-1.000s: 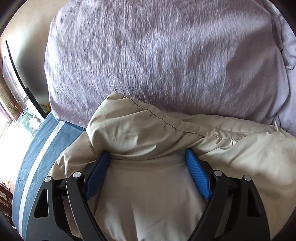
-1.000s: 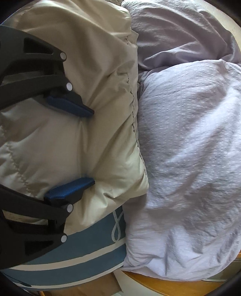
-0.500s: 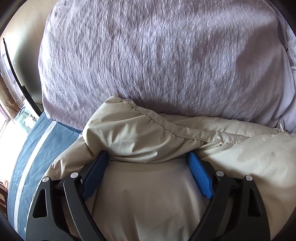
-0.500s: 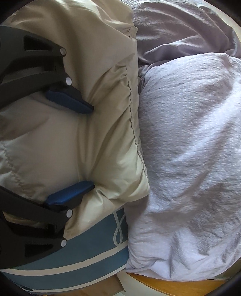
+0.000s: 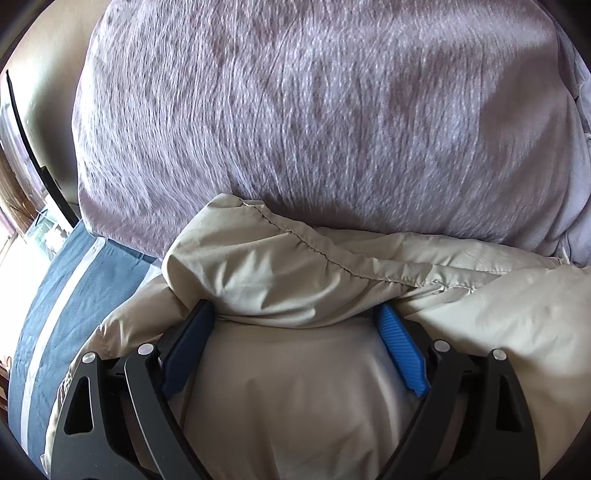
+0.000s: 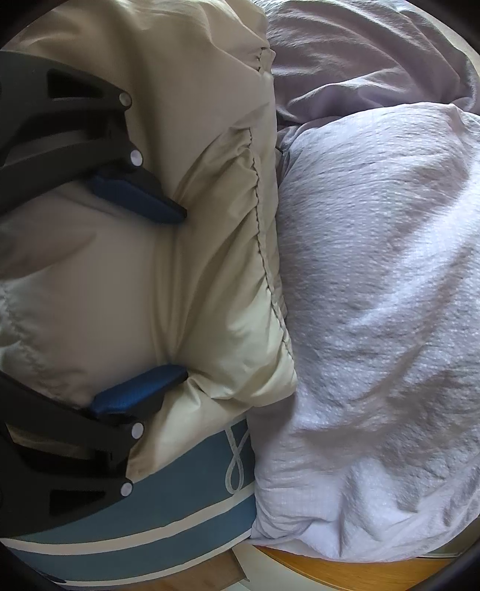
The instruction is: Fold large clothes
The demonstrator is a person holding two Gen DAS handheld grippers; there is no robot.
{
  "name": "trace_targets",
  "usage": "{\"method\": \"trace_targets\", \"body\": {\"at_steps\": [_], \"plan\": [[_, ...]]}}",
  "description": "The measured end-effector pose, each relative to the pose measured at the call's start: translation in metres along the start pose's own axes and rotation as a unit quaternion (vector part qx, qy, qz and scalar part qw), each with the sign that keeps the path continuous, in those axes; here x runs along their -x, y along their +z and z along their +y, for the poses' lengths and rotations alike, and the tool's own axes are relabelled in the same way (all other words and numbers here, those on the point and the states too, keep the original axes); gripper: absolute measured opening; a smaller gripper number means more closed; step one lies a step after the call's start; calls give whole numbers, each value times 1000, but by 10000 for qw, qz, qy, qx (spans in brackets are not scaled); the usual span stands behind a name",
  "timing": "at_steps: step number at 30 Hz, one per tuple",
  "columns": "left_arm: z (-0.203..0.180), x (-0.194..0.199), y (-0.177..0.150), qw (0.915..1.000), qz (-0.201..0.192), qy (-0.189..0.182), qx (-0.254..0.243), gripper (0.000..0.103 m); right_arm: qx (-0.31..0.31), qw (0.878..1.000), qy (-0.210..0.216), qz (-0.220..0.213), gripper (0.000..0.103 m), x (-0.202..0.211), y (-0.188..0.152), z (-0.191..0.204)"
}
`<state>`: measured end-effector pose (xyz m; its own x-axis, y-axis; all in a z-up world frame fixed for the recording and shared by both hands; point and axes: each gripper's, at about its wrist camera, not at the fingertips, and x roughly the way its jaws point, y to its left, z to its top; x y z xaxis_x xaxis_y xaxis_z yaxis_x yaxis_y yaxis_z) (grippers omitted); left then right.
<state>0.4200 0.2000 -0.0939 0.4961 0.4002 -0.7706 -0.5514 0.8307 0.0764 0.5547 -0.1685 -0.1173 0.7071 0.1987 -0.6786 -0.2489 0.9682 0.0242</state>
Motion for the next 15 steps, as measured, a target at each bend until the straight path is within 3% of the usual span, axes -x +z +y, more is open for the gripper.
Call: {"method": "trace_targets", "body": {"at_steps": [8, 15], "plan": [[-1, -3, -1, 10000, 0, -28, 49, 90, -5, 10000, 10, -97, 81, -2, -5, 5], [2, 6, 0, 9997, 226, 3, -15, 89, -65, 9995, 157, 285, 81, -4, 3, 0]]}}
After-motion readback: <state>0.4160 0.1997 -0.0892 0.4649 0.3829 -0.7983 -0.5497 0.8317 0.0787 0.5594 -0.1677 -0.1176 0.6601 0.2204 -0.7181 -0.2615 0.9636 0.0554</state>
